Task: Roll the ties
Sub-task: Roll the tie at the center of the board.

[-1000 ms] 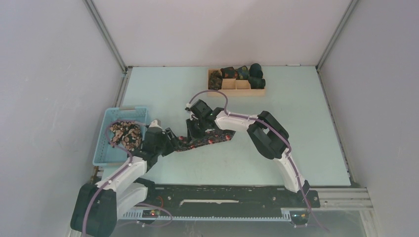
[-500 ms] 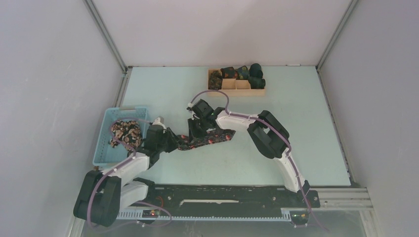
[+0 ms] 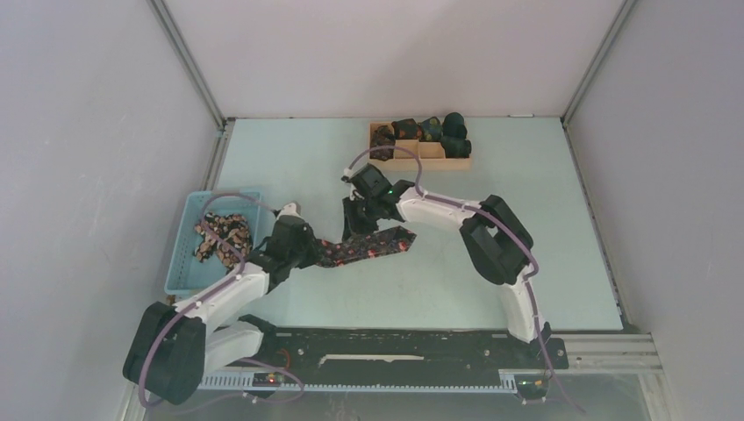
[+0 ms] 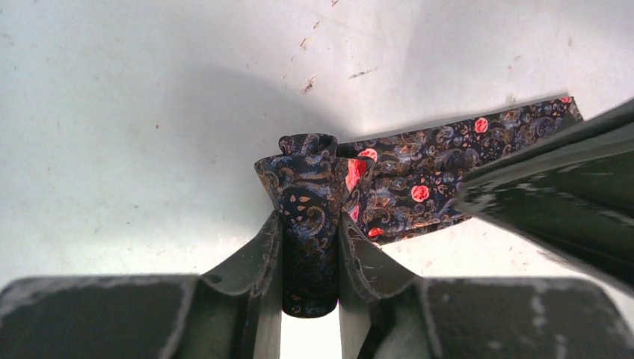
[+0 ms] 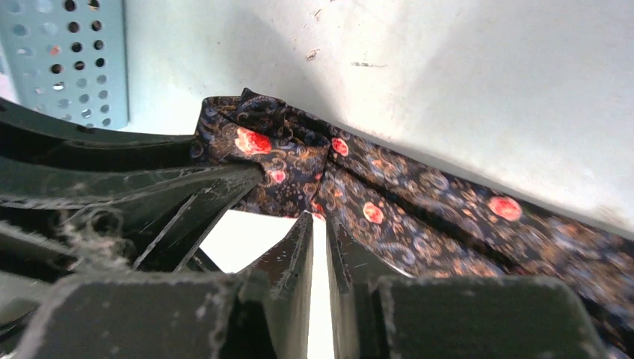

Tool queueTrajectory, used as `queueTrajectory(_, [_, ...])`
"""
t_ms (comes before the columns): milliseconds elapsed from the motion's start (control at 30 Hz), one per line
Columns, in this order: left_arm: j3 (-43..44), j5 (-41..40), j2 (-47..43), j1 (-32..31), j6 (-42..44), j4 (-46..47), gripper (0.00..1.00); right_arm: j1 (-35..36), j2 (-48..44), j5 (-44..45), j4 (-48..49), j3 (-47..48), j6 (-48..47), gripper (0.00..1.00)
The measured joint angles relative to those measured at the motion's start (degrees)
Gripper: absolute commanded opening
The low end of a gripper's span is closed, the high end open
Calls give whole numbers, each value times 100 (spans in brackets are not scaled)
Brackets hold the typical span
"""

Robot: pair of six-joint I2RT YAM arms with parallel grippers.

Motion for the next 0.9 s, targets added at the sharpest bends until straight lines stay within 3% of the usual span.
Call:
queueTrajectory(333, [874,-1425,564,-984,177,-1082,8,-557,-1082,140,-17,-802,-103,15])
queueTrajectory(900, [2155,-3106,2009,-2256,181,-2264,6,-887,-1698,251,-111,-1412,-229,14])
